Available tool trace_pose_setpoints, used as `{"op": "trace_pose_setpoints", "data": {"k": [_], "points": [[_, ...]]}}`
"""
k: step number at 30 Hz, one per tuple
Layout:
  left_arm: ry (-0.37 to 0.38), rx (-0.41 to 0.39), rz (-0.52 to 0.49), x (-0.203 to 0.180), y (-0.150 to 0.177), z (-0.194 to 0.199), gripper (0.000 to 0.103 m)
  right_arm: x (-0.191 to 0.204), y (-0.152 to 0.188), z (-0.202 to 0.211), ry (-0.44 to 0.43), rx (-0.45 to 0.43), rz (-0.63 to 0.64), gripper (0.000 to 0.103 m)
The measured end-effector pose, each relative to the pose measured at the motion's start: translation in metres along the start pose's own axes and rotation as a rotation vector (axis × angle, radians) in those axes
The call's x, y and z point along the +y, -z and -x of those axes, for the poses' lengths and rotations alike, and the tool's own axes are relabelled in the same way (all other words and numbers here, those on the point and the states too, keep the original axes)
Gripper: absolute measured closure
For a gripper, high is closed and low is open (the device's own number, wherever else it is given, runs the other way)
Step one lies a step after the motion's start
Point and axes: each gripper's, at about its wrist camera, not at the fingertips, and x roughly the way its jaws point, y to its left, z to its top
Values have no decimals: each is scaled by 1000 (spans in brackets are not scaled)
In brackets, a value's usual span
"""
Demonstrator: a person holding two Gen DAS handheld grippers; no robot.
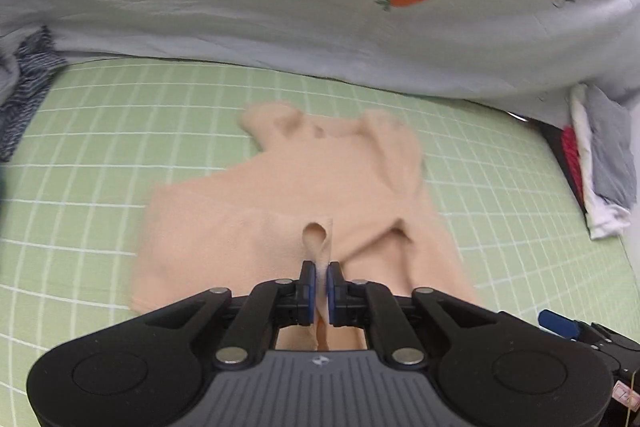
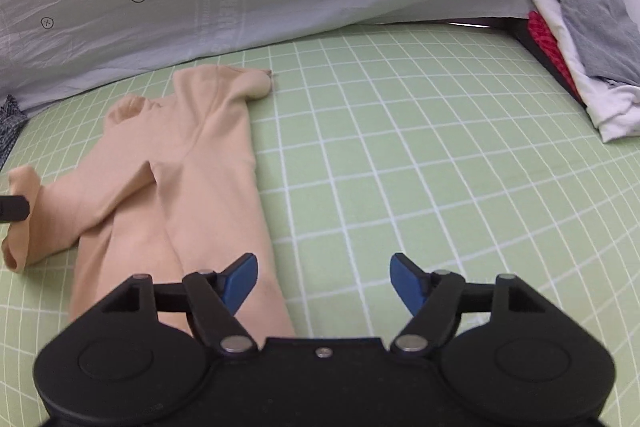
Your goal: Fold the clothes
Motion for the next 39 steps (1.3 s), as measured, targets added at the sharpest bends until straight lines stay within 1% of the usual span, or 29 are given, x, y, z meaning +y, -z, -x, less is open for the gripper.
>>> {"op": "trace_pose_setpoints", "data": {"k": [1, 2, 3, 4, 5, 6, 7, 10, 13, 14, 15, 17, 19, 22, 24, 25, 26, 27, 28, 29, 30, 34, 36, 39], "points": [[6, 22, -12, -8, 4, -2, 69, -3, 4, 3, 5, 4, -6, 27], [5, 34, -29, -12, 7, -3, 61, -4, 7, 5, 5, 4, -10, 26], [3, 45, -45, -16, 10, -3, 45, -5, 8, 6, 3, 0, -10, 25], [-23, 46, -34, -10, 10, -3, 34, -4, 8, 8, 1, -6, -6, 25], [-49, 48, -24, -5, 10, -3, 29, 0, 7, 8, -1, -13, 5, 24], [-75, 50, -14, 1, 11, -2, 23, 3, 5, 9, -3, -21, 15, 23], [-101, 51, -3, 6, 11, -2, 20, 8, 3, 9, -14, -30, 26, 23], [-178, 56, 28, 23, 12, -2, 20, 27, -7, 9, -79, -56, 60, 23], [-249, 69, 74, 42, 13, -1, 19, 58, -18, 3, -164, -65, 124, 24], [-264, 78, 94, 48, 14, -2, 19, 68, -22, 0, -196, -65, 150, 26], [-273, 86, 106, 54, 14, -3, 19, 78, -25, -2, -227, -63, 176, 32], [-287, 100, 125, 63, 15, -7, 19, 99, -30, -9, -285, -53, 231, 38], [-295, 114, 137, 70, 14, -11, 19, 117, -33, -18, -327, -41, 285, 42], [-302, 135, 150, 79, 11, -18, 19, 137, -35, -35, -359, -8, 330, 48], [-306, 140, 157, 82, 10, -19, 19, 145, -36, -44, -365, 17, 337, 51], [-308, 141, 159, 84, 9, -19, 19, 147, -36, -48, -367, 28, 339, 52], [-309, 139, 160, 86, 8, -19, 19, 149, -34, -52, -367, 37, 341, 56], [-310, 136, 162, 87, 8, -18, 19, 150, -33, -54, -368, 42, 344, 68], [-313, 131, 161, 88, 7, -15, 19, 149, -32, -54, -378, 41, 343, 76], [-319, 123, 161, 88, 7, -12, 19, 148, -31, -52, -388, 35, 341, 93], [-324, 112, 160, 87, 7, -7, 19, 146, -30, -48, -393, 25, 337, 100], [-340, 49, 154, 78, 12, 17, 19, 136, -25, -21, -412, -41, 308, 101], [-337, 19, 143, 69, 17, 29, 19, 127, -17, 0, -401, -74, 303, 101], [-326, -21, 122, 46, 28, 48, 19, 107, 2, 27, -390, -87, 286, 101]]}}
